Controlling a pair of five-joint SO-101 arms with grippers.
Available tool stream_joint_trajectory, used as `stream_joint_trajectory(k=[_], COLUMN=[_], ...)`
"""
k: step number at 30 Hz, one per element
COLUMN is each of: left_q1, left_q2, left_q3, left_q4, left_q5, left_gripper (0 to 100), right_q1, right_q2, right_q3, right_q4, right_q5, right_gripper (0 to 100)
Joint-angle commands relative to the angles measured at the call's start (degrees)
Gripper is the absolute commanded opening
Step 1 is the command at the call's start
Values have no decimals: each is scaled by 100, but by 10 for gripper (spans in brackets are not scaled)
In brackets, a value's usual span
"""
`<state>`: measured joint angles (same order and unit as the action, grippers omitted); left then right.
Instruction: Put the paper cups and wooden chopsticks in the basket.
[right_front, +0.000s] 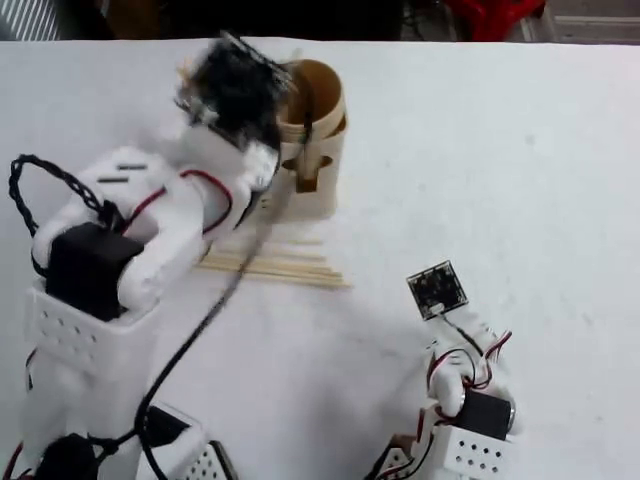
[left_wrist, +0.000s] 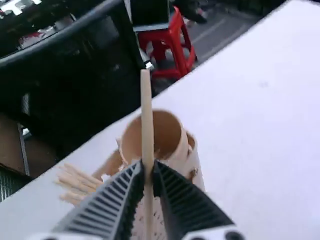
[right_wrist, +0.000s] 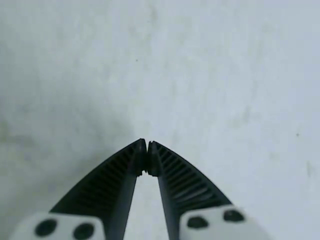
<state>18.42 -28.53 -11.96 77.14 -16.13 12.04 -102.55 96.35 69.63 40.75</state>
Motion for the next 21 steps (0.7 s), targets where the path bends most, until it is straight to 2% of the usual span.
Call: stream_joint_trajectory(k=[1, 6, 10, 16, 21], left_q1=[-312, -989, -1376, -1666, -1815], left_q2=[180, 655, 980, 1464, 1516], left_q3=[-299, -352, -352, -360, -360], left_q4=[-1565, -3042, -3684, -3771, -3771], left_q5=[1108, 1846, 2453, 3077, 3130], left_gripper=[22, 22, 24, 66, 98], right_q1=[13, 13, 13, 13, 13], right_q2=[-48, -48, -48, -40, -40], right_q3=[53, 53, 53, 53, 53], right_q4=[22, 22, 22, 22, 22], right_q5=[18, 18, 18, 18, 18], right_gripper=[18, 18, 18, 18, 18])
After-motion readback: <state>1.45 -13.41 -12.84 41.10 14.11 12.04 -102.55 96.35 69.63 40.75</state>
